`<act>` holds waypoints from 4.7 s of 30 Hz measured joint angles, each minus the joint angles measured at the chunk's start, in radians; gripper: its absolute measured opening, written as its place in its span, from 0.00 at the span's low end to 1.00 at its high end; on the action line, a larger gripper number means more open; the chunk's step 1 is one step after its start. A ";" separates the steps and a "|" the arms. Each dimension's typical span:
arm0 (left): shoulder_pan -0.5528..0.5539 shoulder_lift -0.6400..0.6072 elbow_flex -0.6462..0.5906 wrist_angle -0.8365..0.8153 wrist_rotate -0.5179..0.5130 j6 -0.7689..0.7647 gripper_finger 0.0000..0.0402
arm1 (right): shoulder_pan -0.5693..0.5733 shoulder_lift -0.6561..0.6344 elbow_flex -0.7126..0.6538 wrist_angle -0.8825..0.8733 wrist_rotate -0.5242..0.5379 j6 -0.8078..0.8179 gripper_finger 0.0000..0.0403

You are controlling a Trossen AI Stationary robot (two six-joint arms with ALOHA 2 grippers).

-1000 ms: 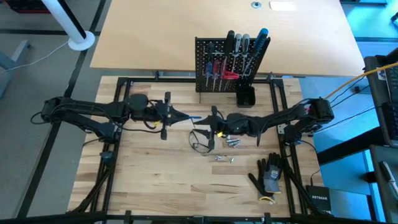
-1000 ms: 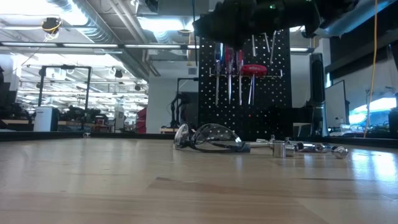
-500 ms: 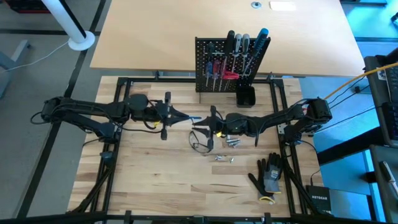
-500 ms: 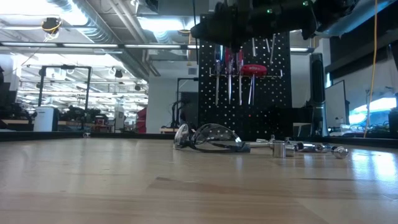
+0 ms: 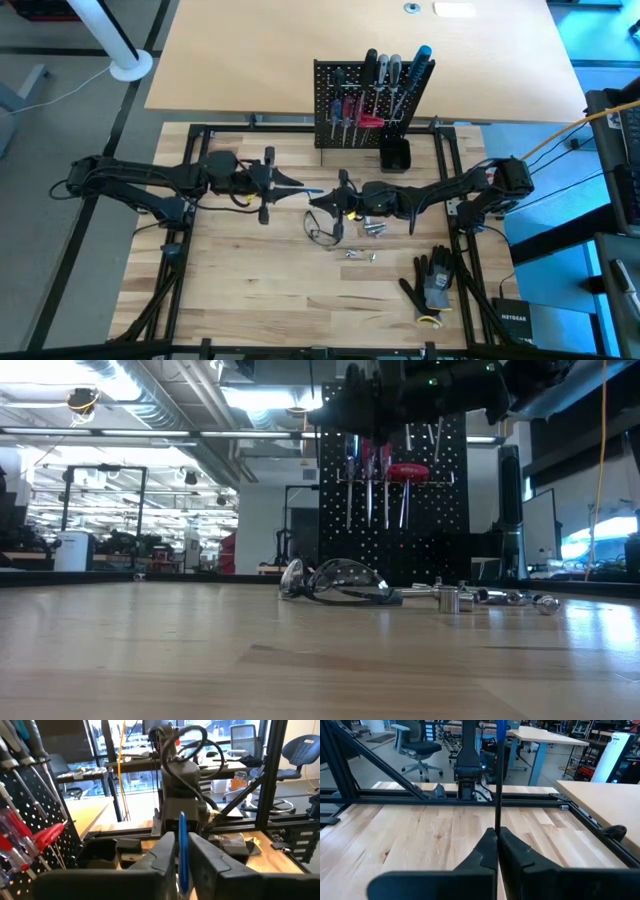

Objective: Hang tools onto peg board
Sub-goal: Hang the blue pick tool on the peg board

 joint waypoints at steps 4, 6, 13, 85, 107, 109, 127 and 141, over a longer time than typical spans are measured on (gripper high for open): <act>0.001 -0.001 0.000 0.001 -0.001 0.000 0.22 | -0.012 -0.033 0.000 -0.043 0.004 -0.002 0.01; 0.007 -0.009 0.000 -0.010 -0.001 0.002 0.28 | -0.023 -0.062 0.000 -0.094 0.004 -0.004 0.01; 0.059 -0.065 0.000 -0.092 -0.001 0.030 0.39 | -0.100 -0.188 -0.076 -0.164 0.004 -0.022 0.01; 0.201 -0.089 -0.273 0.132 0.001 0.056 0.40 | -1.138 -0.754 -0.763 -0.057 -0.724 -0.089 0.00; 0.201 -0.089 -0.273 0.149 0.001 0.076 0.40 | -1.138 -0.414 -0.735 0.236 -0.724 -0.025 0.00; 0.201 -0.089 -0.273 0.149 0.001 0.077 0.40 | -1.138 -0.386 -0.730 0.243 -0.724 -0.026 0.00; 0.200 -0.089 -0.273 0.142 0.001 0.077 0.40 | -1.138 -0.337 -0.639 0.168 -0.709 0.023 0.00; 0.200 -0.089 -0.273 0.142 0.001 0.077 0.40 | -1.137 -0.468 -0.587 -0.118 -0.737 0.061 0.00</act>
